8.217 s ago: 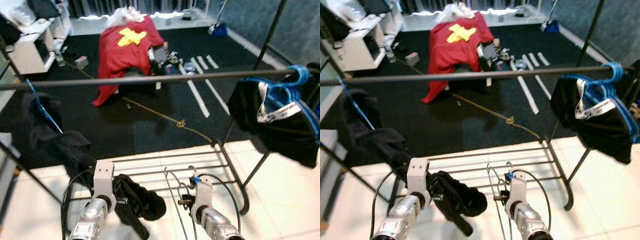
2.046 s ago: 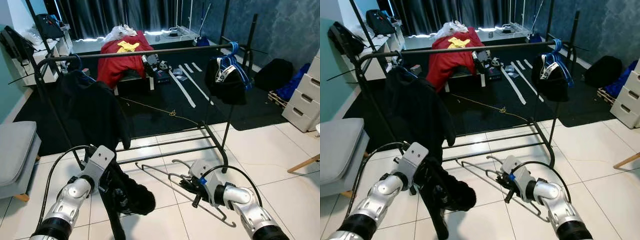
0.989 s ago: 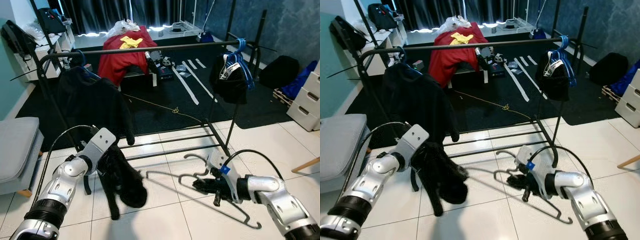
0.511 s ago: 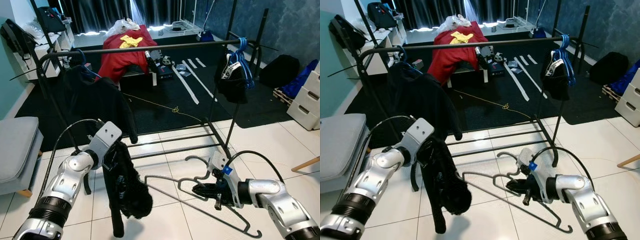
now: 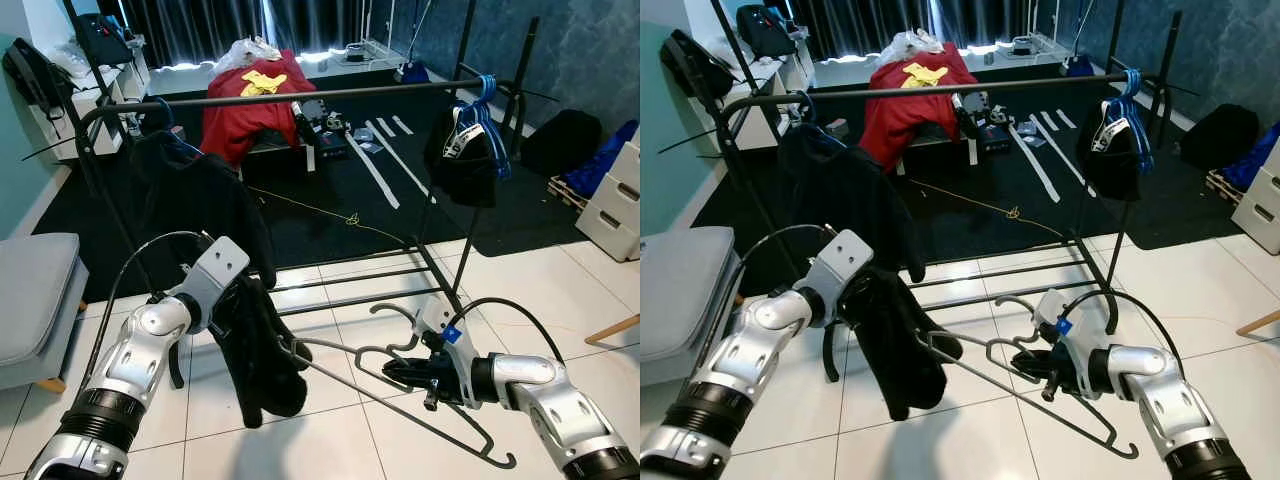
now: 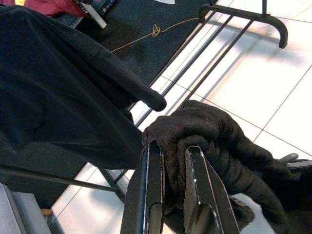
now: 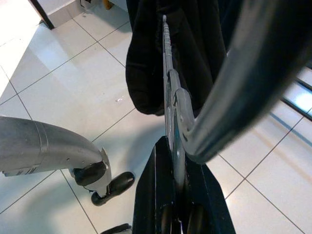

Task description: Hang hanger

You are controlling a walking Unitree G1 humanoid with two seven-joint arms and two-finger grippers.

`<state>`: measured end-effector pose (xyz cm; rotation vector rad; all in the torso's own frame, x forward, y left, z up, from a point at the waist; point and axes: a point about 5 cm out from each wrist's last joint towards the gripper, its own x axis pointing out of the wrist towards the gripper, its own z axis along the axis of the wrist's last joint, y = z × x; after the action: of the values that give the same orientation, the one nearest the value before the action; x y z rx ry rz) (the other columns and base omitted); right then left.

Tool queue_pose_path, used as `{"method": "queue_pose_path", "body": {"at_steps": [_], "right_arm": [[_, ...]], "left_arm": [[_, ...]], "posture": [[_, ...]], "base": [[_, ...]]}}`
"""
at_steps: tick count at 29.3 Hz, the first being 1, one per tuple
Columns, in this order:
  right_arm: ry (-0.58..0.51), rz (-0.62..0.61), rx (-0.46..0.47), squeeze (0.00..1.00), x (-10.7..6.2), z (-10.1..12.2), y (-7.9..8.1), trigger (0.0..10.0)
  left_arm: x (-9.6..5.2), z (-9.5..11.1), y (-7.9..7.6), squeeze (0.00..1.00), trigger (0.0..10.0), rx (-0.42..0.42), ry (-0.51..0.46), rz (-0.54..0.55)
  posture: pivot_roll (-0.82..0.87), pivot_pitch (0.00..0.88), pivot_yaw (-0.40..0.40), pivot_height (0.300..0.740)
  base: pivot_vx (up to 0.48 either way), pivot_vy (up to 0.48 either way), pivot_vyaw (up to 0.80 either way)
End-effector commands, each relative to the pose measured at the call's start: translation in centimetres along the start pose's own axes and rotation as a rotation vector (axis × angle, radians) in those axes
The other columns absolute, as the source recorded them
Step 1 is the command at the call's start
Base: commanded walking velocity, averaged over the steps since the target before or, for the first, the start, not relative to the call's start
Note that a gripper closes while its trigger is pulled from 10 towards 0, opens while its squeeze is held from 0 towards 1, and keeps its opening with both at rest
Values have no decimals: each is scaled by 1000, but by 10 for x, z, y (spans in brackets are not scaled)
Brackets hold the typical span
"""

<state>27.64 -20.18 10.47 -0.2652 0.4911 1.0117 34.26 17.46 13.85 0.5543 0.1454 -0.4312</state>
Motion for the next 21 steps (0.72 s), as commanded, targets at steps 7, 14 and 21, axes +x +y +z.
{"method": "queue_pose_path", "body": {"at_steps": [7, 14, 21], "right_arm": [[-13, 69, 35, 0, -8, 5, 6, 10000], [25, 81, 40, 0, -12, -1, 7, 10000], [27, 106, 61, 0, -13, 0, 11, 10000]], "left_arm": [[3, 9, 0, 0, 10000, 3, -22, 12], [3, 9, 2, 0, 10000, 3, -14, 47], [3, 8, 4, 0, 10000, 2, -7, 58]], "posture": [[-9, 39, 78, 740], [-10, 41, 74, 740], [-9, 42, 73, 740]], "base": [[0, 0, 0], [0, 0, 0], [0, 0, 0]]}}
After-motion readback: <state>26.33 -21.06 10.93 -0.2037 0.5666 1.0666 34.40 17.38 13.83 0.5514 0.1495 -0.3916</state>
